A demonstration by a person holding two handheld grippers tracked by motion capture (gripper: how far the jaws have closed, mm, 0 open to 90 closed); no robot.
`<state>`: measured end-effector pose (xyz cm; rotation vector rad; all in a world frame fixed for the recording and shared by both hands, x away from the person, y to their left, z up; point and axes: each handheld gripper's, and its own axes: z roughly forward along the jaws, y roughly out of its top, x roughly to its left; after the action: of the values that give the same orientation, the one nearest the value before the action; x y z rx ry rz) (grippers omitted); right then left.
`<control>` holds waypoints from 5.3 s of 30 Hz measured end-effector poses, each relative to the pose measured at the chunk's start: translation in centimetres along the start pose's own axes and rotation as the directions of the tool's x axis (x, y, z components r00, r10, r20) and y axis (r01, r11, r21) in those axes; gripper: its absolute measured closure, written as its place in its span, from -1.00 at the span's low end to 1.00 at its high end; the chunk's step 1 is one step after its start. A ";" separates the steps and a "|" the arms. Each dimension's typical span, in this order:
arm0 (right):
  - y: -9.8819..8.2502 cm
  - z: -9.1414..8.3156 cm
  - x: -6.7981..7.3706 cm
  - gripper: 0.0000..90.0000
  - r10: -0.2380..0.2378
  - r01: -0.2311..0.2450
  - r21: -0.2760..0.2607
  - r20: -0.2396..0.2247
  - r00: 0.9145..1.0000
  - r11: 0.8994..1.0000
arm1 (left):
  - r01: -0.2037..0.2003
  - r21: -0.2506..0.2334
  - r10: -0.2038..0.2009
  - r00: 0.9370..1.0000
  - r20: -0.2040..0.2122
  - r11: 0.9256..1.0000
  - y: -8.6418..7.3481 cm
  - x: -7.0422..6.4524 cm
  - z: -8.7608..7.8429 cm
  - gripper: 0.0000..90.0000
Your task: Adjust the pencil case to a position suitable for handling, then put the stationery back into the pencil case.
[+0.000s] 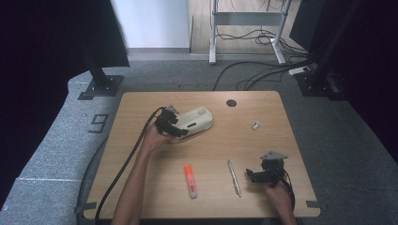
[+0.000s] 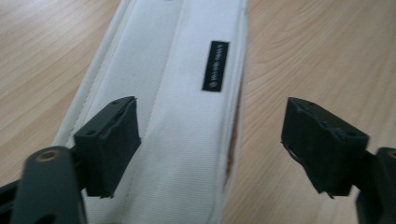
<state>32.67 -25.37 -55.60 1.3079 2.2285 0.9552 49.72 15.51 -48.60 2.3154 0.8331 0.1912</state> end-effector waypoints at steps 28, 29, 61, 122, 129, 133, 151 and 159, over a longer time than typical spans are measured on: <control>0.0 0.0 0.0 -0.98 0.000 0.000 0.000 0.000 1.000 1.000 | 0.048 0.011 -0.048 0.999 -0.021 0.999 -3.3 -1.5 1.0 0.00; 0.0 0.0 0.0 -0.98 0.000 0.000 0.000 0.000 1.000 1.000 | 0.051 0.006 -0.051 0.998 -0.024 0.999 -3.5 -1.7 0.9 0.00; 0.0 0.0 0.0 -0.98 0.000 0.000 0.000 0.003 1.000 1.000 | 0.014 0.011 -0.012 0.981 -0.193 1.000 -6.9 -6.9 -1.2 0.43; 1.5 0.2 -0.8 -0.90 0.006 -0.005 0.013 -0.031 0.999 1.000 | 0.096 -0.147 -0.091 0.995 0.039 0.984 -8.9 -5.2 -6.7 0.70; 3.0 0.5 -1.3 -0.86 -0.007 0.007 0.004 -0.044 0.999 1.000 | 0.101 -0.155 -0.094 0.994 0.052 0.983 -8.9 -5.1 -6.7 0.70; 3.7 0.9 -1.7 -0.88 -0.001 0.001 0.002 -0.055 0.998 1.000 | 0.099 -0.153 -0.092 0.994 0.051 0.983 -8.9 -5.2 -6.7 0.69; 6.1 2.6 -4.8 -0.71 -0.001 0.001 0.013 -0.012 1.000 1.000 | 0.100 -0.156 -0.092 0.994 0.057 0.983 -8.9 -5.0 -6.8 0.69; 7.0 3.7 -5.9 -0.71 0.025 -0.025 0.015 -0.008 1.000 1.000 | 0.103 -0.156 -0.095 0.994 0.062 0.982 -8.9 -5.0 -6.8 0.68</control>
<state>42.16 -26.83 -53.21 1.3438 2.2346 0.9558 38.86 21.25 -48.64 2.1156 0.8714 0.1453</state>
